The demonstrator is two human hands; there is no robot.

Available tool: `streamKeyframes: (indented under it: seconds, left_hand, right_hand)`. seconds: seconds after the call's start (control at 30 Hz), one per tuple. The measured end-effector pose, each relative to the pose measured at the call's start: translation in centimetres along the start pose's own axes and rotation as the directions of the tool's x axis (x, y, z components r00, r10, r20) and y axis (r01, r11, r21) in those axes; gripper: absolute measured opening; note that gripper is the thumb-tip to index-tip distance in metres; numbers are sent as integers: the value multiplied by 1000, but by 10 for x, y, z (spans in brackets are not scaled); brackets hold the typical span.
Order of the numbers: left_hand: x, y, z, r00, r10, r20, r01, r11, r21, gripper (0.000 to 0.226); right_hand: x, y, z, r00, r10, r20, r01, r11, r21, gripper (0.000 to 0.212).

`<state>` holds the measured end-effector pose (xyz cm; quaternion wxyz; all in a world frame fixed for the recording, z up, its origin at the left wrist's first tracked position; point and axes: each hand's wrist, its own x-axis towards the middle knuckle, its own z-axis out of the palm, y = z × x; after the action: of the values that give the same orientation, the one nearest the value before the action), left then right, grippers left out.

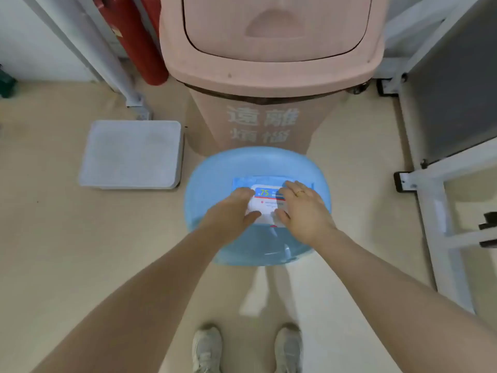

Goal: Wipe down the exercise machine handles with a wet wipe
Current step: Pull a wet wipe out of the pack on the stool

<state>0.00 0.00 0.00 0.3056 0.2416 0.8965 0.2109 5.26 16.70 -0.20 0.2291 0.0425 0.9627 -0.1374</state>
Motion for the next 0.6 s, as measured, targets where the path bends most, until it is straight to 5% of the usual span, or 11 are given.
streamKeyframes:
  seconds: [0.43,0.53,0.6]
  left_hand:
    - [39,-13,24,999,-43,-33,39,992,-122,80]
    - [36,-11,25,994,-104,-36,96,979,-182,91]
    - [34,-10,27,990,-134,-54,118,966,-232,89]
  right_hand:
    - [35,8,12,920,-266,-289,195,948,-253,34]
    - [44,6,-5,946,-166,-279,105,970,-221,34]
    - [46,8,-9,923,165,-346,-150,986,69,33]
